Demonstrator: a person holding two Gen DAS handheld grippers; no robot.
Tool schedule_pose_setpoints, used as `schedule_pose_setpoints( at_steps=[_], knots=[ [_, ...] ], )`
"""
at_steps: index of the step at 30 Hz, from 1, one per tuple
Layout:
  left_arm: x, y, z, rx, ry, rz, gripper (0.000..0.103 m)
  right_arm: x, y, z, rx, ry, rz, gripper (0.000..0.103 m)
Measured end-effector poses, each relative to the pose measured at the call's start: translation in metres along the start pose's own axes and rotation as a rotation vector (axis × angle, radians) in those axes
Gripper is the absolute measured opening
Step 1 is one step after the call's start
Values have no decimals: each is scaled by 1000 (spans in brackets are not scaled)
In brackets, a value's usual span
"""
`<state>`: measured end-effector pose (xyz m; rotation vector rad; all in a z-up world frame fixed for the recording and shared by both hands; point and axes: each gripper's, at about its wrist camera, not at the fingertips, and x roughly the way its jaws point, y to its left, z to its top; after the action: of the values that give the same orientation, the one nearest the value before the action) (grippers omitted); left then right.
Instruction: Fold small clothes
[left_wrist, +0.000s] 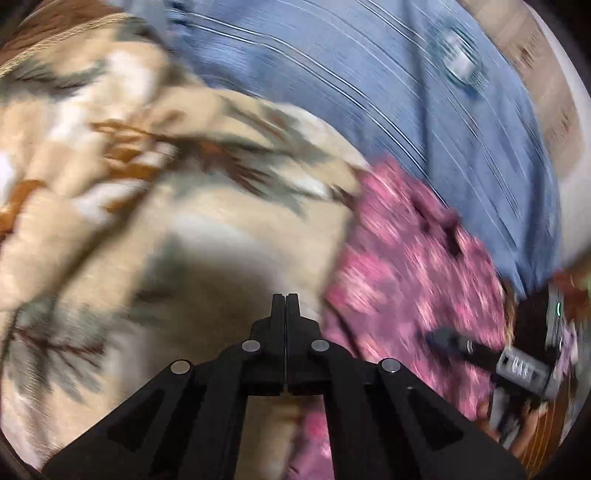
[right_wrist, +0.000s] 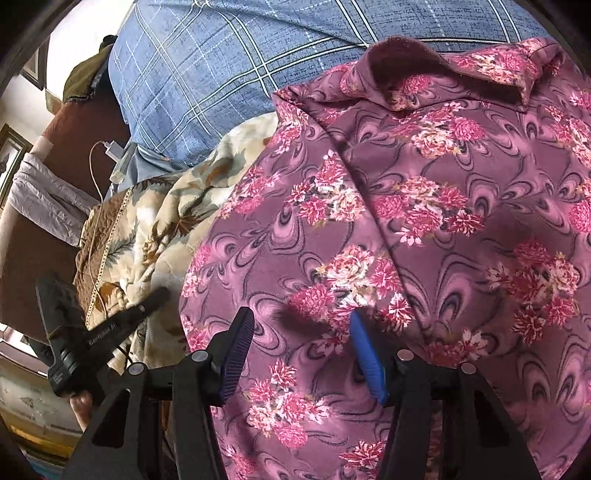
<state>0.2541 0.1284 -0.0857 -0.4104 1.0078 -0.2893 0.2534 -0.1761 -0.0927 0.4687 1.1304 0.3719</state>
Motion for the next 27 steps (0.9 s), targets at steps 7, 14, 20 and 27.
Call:
schedule_pose_setpoints(
  at_steps=[7, 14, 20, 27],
  knots=[
    [-2, -42, -12, 194, 18, 26, 31, -32, 9, -6, -7, -35, 56, 58],
    [-33, -88, -28, 230, -31, -43, 49, -119, -23, -44, 24, -159, 61, 64],
    [-44, -184, -90, 309, 48, -178, 57, -193, -86, -85, 128, -275, 24, 64],
    [-21, -302, -123, 356, 155, -281, 58, -290, -190, -61, 385, -434, -79, 62]
  ],
)
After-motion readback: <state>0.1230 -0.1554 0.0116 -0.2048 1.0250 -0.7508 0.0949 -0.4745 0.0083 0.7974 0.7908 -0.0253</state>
